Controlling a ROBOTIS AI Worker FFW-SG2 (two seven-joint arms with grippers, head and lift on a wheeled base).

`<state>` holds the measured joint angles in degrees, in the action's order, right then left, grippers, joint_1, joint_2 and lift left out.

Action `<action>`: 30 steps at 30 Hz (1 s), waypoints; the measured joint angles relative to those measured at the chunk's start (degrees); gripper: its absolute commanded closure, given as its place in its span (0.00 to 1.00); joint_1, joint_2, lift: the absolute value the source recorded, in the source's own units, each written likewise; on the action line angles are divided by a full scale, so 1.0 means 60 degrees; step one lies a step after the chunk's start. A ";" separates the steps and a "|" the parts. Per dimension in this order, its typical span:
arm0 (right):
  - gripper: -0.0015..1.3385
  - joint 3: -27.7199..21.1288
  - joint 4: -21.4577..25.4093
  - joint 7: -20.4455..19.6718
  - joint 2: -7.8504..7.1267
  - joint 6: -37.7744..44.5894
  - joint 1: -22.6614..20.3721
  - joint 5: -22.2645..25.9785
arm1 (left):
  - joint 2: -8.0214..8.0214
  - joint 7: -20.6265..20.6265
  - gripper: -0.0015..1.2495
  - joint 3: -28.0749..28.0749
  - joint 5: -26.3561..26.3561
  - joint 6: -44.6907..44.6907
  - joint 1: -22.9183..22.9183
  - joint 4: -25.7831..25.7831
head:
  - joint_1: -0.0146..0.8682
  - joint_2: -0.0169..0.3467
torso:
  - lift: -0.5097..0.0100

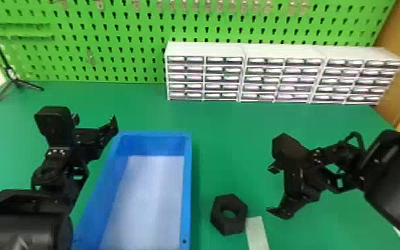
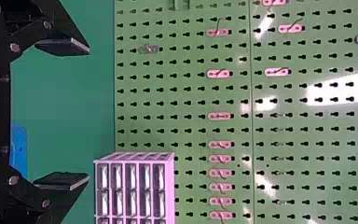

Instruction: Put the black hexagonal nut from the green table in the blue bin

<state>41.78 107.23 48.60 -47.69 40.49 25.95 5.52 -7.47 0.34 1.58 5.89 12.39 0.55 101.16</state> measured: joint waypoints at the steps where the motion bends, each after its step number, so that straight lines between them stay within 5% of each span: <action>1: 0.07 -0.0001 0.0000 0.0000 0.0003 0.0002 0.0004 0.0001 | 0.0000 -0.0002 0.25 -0.0001 -0.0001 0.0000 0.0002 0.0000 | 0.79 0.12 | 0.80; 30: 0.07 -0.0064 0.0001 0.0071 0.0077 0.0169 0.0012 -0.0100 | -0.0014 -0.0001 0.25 -0.0023 0.0015 0.0000 0.0033 -0.0015 | 0.79 0.12 | 0.80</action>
<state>41.39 107.23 49.03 -47.23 41.50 26.02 4.92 -7.56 0.33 1.44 5.98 12.39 0.75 101.07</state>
